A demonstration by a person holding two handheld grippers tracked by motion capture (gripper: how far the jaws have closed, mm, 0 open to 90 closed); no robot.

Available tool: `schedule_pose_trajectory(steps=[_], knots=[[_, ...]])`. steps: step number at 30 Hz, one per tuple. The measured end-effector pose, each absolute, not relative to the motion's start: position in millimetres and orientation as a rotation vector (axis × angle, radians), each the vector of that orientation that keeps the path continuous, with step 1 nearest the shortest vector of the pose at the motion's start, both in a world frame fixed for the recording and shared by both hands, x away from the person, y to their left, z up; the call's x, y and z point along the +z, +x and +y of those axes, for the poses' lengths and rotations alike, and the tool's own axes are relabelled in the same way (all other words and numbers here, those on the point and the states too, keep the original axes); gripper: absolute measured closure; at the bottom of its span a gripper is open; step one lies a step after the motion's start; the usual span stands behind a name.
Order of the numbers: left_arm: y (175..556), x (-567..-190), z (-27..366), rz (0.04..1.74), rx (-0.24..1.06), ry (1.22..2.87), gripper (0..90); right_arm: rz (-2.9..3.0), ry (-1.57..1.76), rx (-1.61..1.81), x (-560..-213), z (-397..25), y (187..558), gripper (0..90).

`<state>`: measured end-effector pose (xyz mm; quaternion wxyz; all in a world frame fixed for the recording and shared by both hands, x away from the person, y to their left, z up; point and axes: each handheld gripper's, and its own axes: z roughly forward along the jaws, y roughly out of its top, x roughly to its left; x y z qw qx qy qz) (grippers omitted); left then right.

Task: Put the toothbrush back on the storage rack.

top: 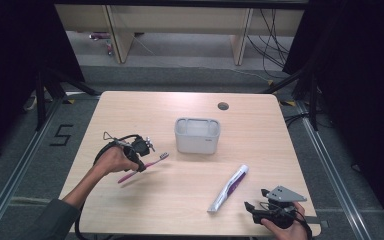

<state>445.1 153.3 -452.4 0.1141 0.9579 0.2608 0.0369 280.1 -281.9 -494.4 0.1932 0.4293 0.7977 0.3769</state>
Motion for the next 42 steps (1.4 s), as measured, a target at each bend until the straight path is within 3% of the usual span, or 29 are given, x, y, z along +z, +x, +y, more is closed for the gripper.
schedule_pose_trajectory(steps=[22,42], knots=[[435,-416,176,0.777,0.189,2.257,82.7,2.241,1.237,1.067,-494,-281,279,24.0],[435,-406,165,0.779,0.296,2.036,82.7,2.251,1.236,1.072,-495,-282,280,24.0]])
